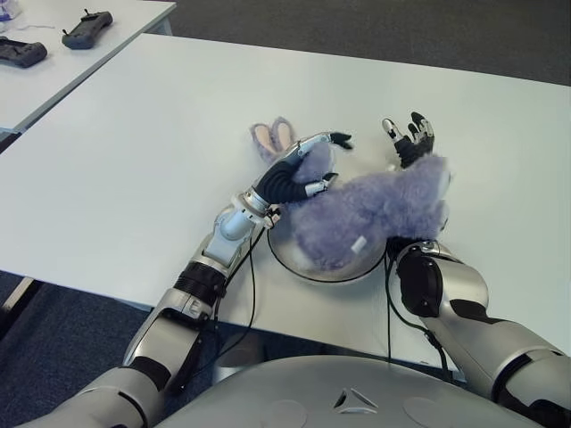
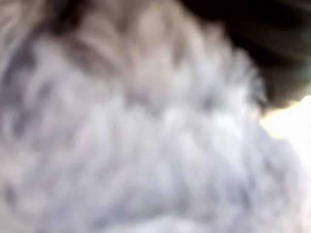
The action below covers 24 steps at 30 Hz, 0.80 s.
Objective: Put the doll into the plate.
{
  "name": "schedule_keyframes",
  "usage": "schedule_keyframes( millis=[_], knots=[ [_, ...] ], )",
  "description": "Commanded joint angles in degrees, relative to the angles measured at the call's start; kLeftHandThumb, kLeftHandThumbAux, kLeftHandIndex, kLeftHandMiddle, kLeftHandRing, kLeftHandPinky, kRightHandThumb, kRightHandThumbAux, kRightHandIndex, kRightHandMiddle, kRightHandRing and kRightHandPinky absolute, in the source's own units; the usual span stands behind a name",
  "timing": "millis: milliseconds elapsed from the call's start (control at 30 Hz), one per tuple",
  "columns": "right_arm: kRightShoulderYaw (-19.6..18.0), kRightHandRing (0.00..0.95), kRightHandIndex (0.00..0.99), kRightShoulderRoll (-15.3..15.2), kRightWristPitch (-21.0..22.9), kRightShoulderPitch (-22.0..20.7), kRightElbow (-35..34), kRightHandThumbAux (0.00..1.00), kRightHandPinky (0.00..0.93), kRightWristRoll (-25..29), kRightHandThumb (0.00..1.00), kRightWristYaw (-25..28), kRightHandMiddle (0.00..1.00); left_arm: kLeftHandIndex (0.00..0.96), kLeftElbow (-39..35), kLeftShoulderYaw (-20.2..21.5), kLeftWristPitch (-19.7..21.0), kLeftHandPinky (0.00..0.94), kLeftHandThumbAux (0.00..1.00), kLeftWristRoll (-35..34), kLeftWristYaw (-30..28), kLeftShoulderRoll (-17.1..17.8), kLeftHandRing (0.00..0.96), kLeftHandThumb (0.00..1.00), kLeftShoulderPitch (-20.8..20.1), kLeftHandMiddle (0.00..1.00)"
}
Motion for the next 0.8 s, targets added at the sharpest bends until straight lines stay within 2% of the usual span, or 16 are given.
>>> schedule_keyframes(
  millis=[33,200,300,567,800],
  knots=[
    [-0.6,0.09,0.215,5.4,7.6,15.9,9.2,0.772,0.1,1.4,0.007,-0.3,0.135,0.022,9.8,-2.4,-0.1,0.005,0.412,6.5,-1.0,2.3,0.114,0.353,5.8,0.152],
    [-0.9,0.093,0.214,5.4,7.7,15.9,9.2,0.767,0.11,1.8,0.019,0.1,0.138,0.0,10.6,-2.4,-1.1,0.0,0.391,8.0,-0.8,2.7,0.061,0.333,5.1,0.114],
    [-1.1,0.096,0.218,5.5,7.7,15.9,9.2,0.781,0.115,2.1,0.043,0.1,0.138,0.0,11.0,-2.4,-1.7,0.0,0.338,9.2,-0.5,3.1,0.005,0.322,4.5,0.063],
    [-1.2,0.093,0.243,5.6,7.4,15.9,9.1,0.786,0.114,2.2,0.055,-0.3,0.135,0.0,11.1,-2.4,-1.7,0.0,0.285,10.6,-0.6,3.6,0.0,0.301,4.0,0.012],
    [-1.3,0.094,0.258,5.6,7.5,16.0,9.2,0.782,0.109,2.1,0.05,-0.4,0.141,0.0,10.5,-2.2,-1.1,0.0,0.276,11.0,-0.8,3.9,0.0,0.282,4.1,0.0]
  ],
)
